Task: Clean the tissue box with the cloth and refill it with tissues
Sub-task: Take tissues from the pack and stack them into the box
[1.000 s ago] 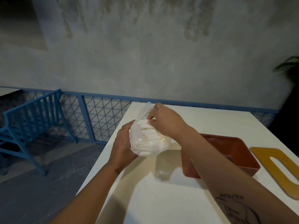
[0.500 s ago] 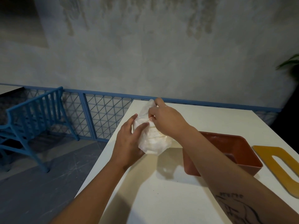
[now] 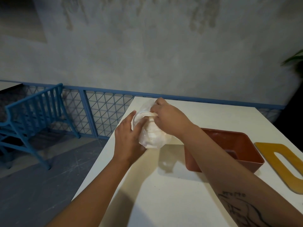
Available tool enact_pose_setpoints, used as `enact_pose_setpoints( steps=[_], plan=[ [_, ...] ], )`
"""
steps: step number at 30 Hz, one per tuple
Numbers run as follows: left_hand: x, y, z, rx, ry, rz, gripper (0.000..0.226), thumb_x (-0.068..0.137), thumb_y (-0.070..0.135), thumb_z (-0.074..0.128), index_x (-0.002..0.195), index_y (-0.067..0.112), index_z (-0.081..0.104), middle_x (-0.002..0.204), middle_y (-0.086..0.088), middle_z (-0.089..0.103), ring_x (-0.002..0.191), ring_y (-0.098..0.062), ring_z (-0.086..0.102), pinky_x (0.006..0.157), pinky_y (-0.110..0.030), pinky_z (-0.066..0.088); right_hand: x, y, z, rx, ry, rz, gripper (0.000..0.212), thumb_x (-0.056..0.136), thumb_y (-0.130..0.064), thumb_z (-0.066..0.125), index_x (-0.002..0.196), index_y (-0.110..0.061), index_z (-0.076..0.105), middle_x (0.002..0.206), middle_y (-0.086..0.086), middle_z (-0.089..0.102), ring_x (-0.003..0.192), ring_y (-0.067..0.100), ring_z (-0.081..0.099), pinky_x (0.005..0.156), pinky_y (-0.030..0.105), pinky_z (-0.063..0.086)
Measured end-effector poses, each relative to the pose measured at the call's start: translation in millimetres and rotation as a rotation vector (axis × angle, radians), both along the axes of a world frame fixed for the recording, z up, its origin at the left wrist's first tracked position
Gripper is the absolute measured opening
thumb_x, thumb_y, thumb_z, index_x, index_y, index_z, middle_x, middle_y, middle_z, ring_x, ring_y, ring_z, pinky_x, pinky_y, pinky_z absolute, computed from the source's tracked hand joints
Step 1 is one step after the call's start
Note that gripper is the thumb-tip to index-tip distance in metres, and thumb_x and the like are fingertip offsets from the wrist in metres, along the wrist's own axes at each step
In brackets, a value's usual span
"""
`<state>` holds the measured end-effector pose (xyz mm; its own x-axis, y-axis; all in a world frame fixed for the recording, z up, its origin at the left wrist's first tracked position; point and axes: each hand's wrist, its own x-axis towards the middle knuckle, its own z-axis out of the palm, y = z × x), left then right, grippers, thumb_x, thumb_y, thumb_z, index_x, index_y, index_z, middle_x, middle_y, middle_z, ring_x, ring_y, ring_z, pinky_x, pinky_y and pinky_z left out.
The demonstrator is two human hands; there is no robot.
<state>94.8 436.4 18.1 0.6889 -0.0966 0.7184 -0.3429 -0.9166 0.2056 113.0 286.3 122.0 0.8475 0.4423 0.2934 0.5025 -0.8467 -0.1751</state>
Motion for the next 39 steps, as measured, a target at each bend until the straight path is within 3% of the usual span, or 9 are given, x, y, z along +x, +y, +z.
enact_pose_setpoints(
  steps=[11,15,17,20,23,27,31,36,39],
  plan=[
    [-2,-6,-13,0.083,-0.092,0.133,0.083,0.049,0.042,0.085,0.123,0.026,0.05,0.139,-0.008,0.032,0.123,-0.029,0.036,0.093,-0.057,0.04,-4,-7,-24,0.235,-0.02,0.039,0.021,0.097,-0.006,0.046,0.115,-0.008,0.055,0.126,0.005,0.041,0.094,0.023,0.057,0.084,0.03,0.05],
    [-3,-4,-21,0.061,-0.133,0.111,0.077,0.049,0.042,0.083,0.116,0.021,0.05,0.134,-0.007,0.042,0.113,-0.025,0.042,0.093,-0.055,0.04,-5,-11,-31,0.266,-0.015,0.052,0.02,0.097,-0.005,0.042,0.112,-0.006,0.055,0.122,0.007,0.044,0.092,0.026,0.056,0.083,0.037,0.049],
    [-3,0,-24,-0.002,-0.129,0.116,0.07,0.055,0.048,0.079,0.11,0.019,0.049,0.127,-0.009,0.055,0.109,-0.021,0.044,0.092,-0.054,0.041,-5,-12,-32,0.239,-0.034,0.038,0.022,0.098,-0.006,0.042,0.116,-0.008,0.055,0.124,0.005,0.044,0.092,0.023,0.057,0.08,0.028,0.049],
    [-4,6,-27,-0.139,-0.092,0.01,0.058,0.068,0.058,0.063,0.107,0.016,0.049,0.12,-0.009,0.062,0.11,-0.016,0.047,0.092,-0.042,0.041,-6,-13,-36,0.158,-0.078,0.035,0.028,0.097,-0.011,0.043,0.123,-0.012,0.053,0.13,0.002,0.043,0.095,0.017,0.055,0.071,0.017,0.04],
    [-5,5,-25,-0.298,-0.035,-0.151,0.055,0.069,0.05,0.07,0.103,0.011,0.051,0.116,-0.008,0.06,0.104,-0.012,0.051,0.083,-0.026,0.044,-8,-9,-41,0.068,-0.108,0.022,0.036,0.094,-0.021,0.045,0.13,-0.019,0.05,0.138,0.002,0.039,0.109,0.017,0.05,0.076,0.019,0.04],
    [-6,0,-28,-0.492,0.058,-0.177,0.066,0.063,0.034,0.084,0.111,0.023,0.04,0.12,0.002,0.052,0.102,-0.007,0.05,0.082,-0.012,0.04,-5,-6,-46,0.107,-0.08,0.002,0.031,0.098,-0.019,0.043,0.126,-0.019,0.057,0.141,0.003,0.038,0.115,0.02,0.051,0.086,0.021,0.042],
    [-3,0,-32,-0.528,0.118,-0.135,0.076,0.057,0.038,0.085,0.118,0.016,0.045,0.12,0.004,0.052,0.107,-0.013,0.051,0.088,-0.026,0.046,-3,-16,-49,0.27,0.04,0.068,0.021,0.094,-0.012,0.051,0.111,-0.01,0.064,0.137,0.0,0.039,0.118,0.017,0.049,0.09,0.013,0.035],
    [2,-7,-36,-0.222,0.069,-0.021,0.082,0.06,0.03,0.085,0.127,0.014,0.041,0.133,-0.014,0.051,0.114,-0.032,0.054,0.086,-0.043,0.053,-17,-12,-43,0.269,-0.073,-0.021,0.023,0.094,-0.023,0.054,0.113,-0.021,0.067,0.146,-0.004,0.036,0.134,0.014,0.031,0.099,0.026,0.037],
    [2,-11,-37,-0.251,0.089,-0.021,0.079,0.063,0.03,0.085,0.127,0.019,0.041,0.136,-0.011,0.049,0.116,-0.031,0.055,0.086,-0.045,0.053,-30,-8,-44,0.212,-0.197,-0.02,0.019,0.089,-0.02,0.063,0.106,-0.018,0.071,0.139,0.006,0.049,0.13,0.025,0.042,0.104,0.036,0.039]
  ],
)
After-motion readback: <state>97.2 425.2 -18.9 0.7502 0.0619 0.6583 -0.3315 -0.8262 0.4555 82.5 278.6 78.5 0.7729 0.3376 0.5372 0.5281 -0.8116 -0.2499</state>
